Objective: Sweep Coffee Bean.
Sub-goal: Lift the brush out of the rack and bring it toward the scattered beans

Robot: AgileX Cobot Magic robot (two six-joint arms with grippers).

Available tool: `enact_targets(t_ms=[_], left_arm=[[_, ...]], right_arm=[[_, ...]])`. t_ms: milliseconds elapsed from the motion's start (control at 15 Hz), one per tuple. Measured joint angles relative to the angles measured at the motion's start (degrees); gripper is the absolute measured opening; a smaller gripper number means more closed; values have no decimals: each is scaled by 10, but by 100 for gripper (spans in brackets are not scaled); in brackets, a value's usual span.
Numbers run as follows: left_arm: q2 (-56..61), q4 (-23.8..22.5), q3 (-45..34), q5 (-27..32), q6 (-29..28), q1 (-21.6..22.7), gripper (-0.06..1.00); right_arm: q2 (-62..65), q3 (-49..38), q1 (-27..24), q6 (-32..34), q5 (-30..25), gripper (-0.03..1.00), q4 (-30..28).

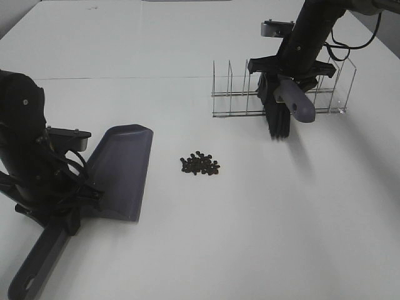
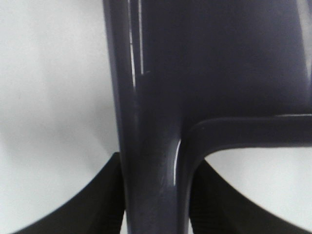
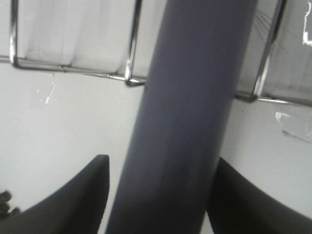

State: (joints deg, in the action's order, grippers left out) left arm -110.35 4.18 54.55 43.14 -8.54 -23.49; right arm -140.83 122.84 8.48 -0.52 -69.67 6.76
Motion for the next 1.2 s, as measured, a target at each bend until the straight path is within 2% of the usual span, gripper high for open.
enact_targets(t_ms=[133,200,267,333,1000,1200], left_arm=[[0,0,0,0,0,0,34],[0,1,0,0,0,0,34],[0,2,0,0,0,0,34],[0,4,0,0,0,0,34],[0,14,0,-1,0,0,34],[0,15,0,-1,0,0,34]], right_arm=[[17,-34,0,-2,0,49,16],[19,-38,0,-2,-1,44,14],[19,-40,0,-1,-3,32,6],[17,-40,-2,5,-4,31,-6],[10,-40,-2,-1,-2,31,-14],[40,-87,-2,-1,1,31,-13]])
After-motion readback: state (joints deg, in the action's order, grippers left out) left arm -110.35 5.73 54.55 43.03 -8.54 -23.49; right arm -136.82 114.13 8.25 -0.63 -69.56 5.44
